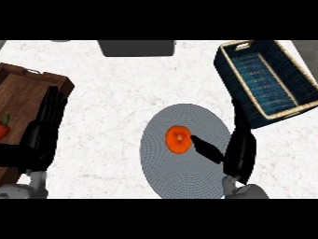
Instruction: Pick the squash from the placemat and place it in the basket
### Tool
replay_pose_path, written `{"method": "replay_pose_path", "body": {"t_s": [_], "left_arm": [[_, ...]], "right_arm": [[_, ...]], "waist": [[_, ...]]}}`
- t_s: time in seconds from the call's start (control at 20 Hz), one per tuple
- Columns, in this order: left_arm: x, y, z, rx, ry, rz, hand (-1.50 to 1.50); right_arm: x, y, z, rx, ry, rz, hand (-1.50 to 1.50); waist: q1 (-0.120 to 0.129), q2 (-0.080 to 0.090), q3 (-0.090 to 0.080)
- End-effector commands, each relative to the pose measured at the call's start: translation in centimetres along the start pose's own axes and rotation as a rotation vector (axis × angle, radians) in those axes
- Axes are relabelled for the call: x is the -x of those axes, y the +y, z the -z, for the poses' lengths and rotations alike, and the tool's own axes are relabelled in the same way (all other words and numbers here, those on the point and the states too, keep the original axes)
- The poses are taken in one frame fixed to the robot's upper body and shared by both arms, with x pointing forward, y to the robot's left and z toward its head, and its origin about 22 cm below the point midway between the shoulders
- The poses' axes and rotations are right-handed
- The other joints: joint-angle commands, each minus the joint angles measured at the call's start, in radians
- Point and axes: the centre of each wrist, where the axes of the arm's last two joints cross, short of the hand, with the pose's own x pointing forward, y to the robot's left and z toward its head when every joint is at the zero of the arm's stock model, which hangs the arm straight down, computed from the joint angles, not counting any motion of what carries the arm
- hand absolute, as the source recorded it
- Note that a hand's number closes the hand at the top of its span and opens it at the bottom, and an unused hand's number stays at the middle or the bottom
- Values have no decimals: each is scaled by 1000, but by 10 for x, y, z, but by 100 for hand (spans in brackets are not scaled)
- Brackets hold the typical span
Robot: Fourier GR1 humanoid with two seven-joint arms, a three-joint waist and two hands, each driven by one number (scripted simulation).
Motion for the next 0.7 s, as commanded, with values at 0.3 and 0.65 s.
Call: {"method": "replay_pose_path", "body": {"t_s": [0.3, 0.65], "left_arm": [[5, -8, -5, 0, 1, 8, 0], [5, -23, -11, 18, -4, -17, 0]], "right_arm": [[-42, 4, -12, -186, 230, -398, -150], [-126, -23, -16, -236, 300, -459, -150]], "waist": [[8, -4, 3], [38, 0, 12]]}}
